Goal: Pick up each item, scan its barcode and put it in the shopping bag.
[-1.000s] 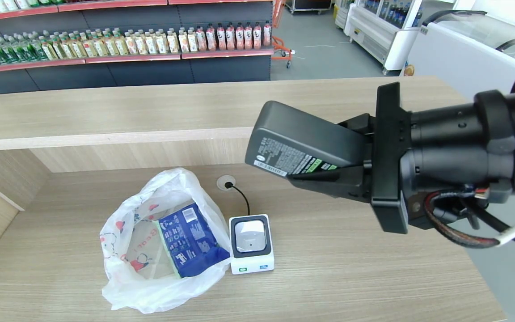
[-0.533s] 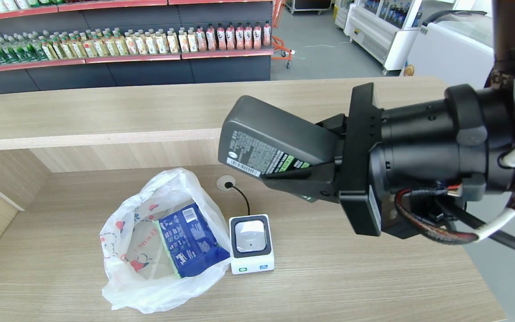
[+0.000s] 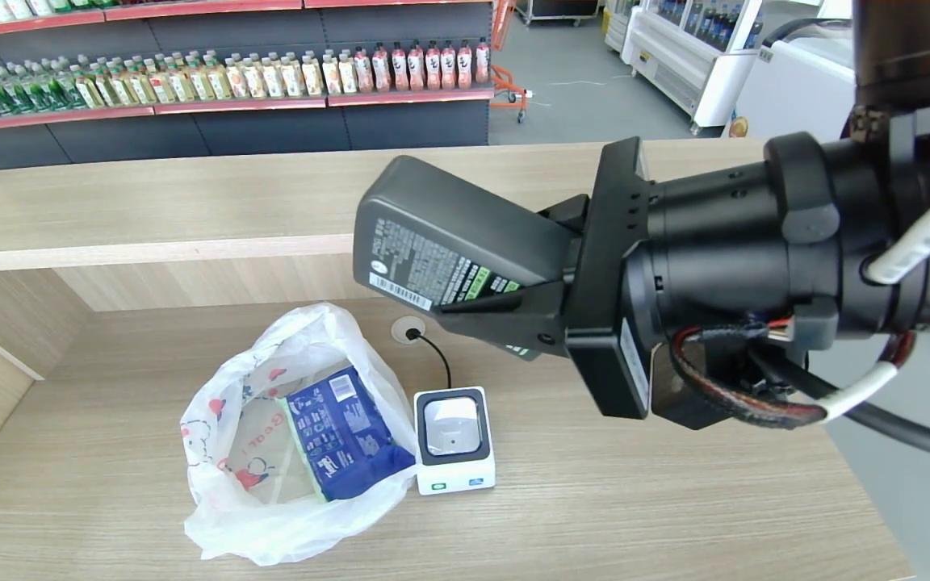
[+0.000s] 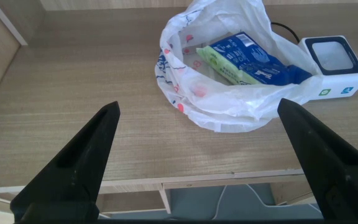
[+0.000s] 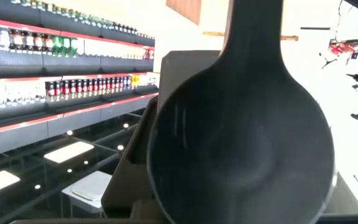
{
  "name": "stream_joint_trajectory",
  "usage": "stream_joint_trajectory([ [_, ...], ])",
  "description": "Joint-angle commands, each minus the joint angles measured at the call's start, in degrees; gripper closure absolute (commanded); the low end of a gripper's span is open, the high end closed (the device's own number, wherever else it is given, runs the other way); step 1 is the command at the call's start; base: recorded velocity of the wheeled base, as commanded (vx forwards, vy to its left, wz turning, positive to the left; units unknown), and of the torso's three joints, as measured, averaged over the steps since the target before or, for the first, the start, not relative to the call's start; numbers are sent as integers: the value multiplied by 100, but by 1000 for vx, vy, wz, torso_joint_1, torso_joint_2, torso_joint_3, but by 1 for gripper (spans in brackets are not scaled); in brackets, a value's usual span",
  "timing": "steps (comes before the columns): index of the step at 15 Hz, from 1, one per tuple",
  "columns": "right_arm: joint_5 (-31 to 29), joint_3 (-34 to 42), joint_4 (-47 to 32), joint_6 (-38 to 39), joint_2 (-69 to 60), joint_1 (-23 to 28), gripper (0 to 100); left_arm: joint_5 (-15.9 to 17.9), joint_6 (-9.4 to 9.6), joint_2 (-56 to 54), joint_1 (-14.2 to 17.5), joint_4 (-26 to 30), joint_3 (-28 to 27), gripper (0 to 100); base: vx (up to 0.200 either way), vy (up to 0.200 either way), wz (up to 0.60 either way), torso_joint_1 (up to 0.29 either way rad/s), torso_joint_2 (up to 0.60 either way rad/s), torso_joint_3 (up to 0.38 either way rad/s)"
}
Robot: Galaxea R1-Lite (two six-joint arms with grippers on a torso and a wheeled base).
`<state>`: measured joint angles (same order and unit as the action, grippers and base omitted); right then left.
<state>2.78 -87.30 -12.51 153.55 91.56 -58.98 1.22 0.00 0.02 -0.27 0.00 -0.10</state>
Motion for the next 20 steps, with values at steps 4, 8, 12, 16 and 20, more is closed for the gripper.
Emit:
stream_joint_trajectory([
  [4,-14,-86,3,78,125,-175,100,1,0,-2,0,0,1,0,0,0,0,0,0,0],
  [8,-14,-138,3,78,125,-193,100,1,0,-2,0,0,1,0,0,0,0,0,0,0],
  [12,-14,-147,3,70,81,-184,100,1,0,-2,0,0,1,0,0,0,0,0,0,0],
  [16,-243,292,99,-361,-130,27,100,1,0,-2,-8,0,1,0,0,0,0,0,0,0],
  [20,-454,1233,1180,-1706,-622,756,100,1,0,-2,0,0,1,0,0,0,0,0,0,0],
])
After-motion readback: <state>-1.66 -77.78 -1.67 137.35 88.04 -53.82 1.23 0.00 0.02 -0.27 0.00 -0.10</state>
